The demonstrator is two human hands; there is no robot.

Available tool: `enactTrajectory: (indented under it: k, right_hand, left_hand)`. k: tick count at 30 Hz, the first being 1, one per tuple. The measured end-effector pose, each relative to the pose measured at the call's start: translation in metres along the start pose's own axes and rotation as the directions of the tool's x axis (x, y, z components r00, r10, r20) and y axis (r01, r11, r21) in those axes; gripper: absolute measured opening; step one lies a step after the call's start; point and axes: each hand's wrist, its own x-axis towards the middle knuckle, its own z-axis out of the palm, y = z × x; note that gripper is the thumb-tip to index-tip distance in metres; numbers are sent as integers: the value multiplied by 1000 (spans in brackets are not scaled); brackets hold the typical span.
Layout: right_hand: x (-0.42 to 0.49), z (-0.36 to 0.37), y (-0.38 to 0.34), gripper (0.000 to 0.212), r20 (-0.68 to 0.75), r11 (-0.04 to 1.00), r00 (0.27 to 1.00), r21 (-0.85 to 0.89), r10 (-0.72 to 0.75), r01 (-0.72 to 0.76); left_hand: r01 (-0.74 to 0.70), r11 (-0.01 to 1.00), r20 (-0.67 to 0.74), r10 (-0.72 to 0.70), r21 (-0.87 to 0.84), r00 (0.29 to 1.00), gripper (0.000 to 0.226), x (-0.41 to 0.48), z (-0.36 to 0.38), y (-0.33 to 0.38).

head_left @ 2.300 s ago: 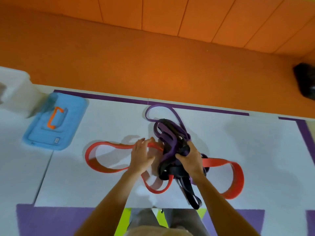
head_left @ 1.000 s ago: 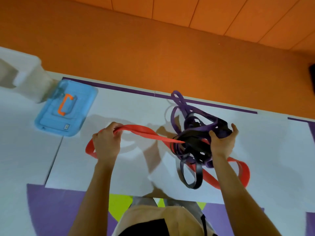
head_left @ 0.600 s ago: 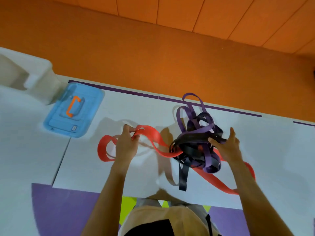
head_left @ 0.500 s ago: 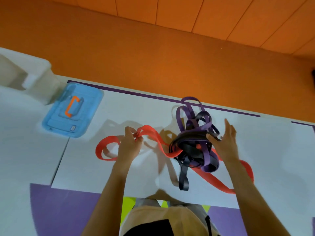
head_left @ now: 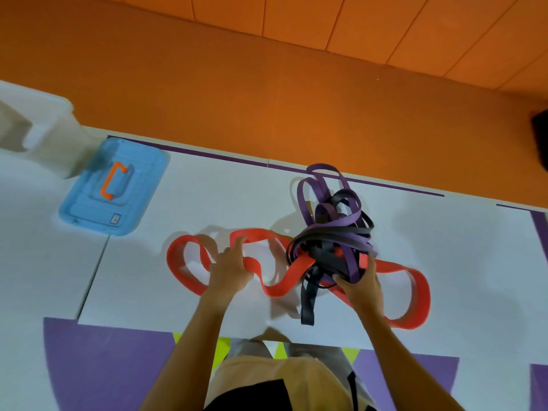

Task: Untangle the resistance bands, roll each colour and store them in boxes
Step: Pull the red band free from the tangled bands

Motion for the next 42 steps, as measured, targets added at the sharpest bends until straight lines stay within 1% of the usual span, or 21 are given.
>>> enactTrajectory:
  k: [3,4,5,7,10,12,14,16,18,21,24,26,30,32,33,35,36,37,38,40,42]
  right_hand:
    - [4,-9,6,44,-18,994,999,-103,-32,30]
    - [7,-13,5,27,-27,996,999,-76,-45,43]
    - [9,-19,3,16,-38,999,998,-21,-49,48]
    - [14,-31,-4,6,-61,995,997,86,-42,48]
    - [26,-47,-19,9,-39,984,998,171,-51,57]
    - [34,-54,-26,15,-4,983,998,173,-60,60]
    - [41,-59,-32,16,37,983,996,166,-86,78]
    - [46,-61,-36,18,76,985,991,135,-115,104]
    - [51,-61,-39,18,148,988,981,103,-127,112]
    - [59,-59,-43,12,263,977,943,115,-204,179]
    - [69,-60,-46,9,326,945,894,214,-308,248]
    - [75,-64,-48,20,356,928,884,322,-303,188]
    - [81,-80,-38,50,475,876,830,481,-292,32]
    - [88,-86,-26,48,536,825,793,560,-291,-76]
    - [92,-86,-19,44,522,797,805,595,-282,-106]
    - [103,-82,-1,29,383,806,893,591,-238,-39]
    - [109,-78,11,20,265,849,935,525,-235,65]
    - [114,-73,23,13,182,881,948,445,-262,158]
    - [118,-69,35,14,171,900,939,378,-300,219]
    - [122,-63,55,33,332,906,864,327,-378,270]
    - [120,-55,63,49,474,904,771,178,-426,390]
  left_hand:
    - [22,999,140,-28,43,990,102,3,2,2]
    - [28,999,181,-34,36,983,105,4,1,3]
    - [35,999,205,-38,16,978,108,6,0,3]
    - [45,999,189,-39,-24,981,104,12,-5,3]
    - [96,995,123,-98,16,988,92,22,-10,5]
    - [167,975,89,-181,146,979,90,26,-7,16]
    - [159,958,46,-175,237,984,94,26,0,34]
    - [7,987,41,-13,162,999,106,28,10,57]
    - [-239,966,72,233,97,970,124,31,23,85]
    - [-513,835,165,487,199,857,148,42,43,125]
    - [-601,703,227,559,380,798,159,58,65,151]
    - [-576,709,209,541,407,814,155,67,75,160]
    - [-521,779,23,548,348,836,118,79,81,164]
    - [-478,841,-79,511,253,856,100,87,81,163]
    - [-455,869,-120,481,193,868,91,93,81,163]
    - [-380,922,-196,387,73,901,75,102,81,162]
    - [-330,944,-229,327,24,917,71,105,82,160]
    - [-281,959,-254,266,-25,930,73,109,83,159]
    - [-238,968,-270,208,-84,940,77,111,85,158]
    - [-178,971,-272,130,-160,954,88,116,88,160]
    - [-154,987,-193,141,-50,971,83,123,86,158]
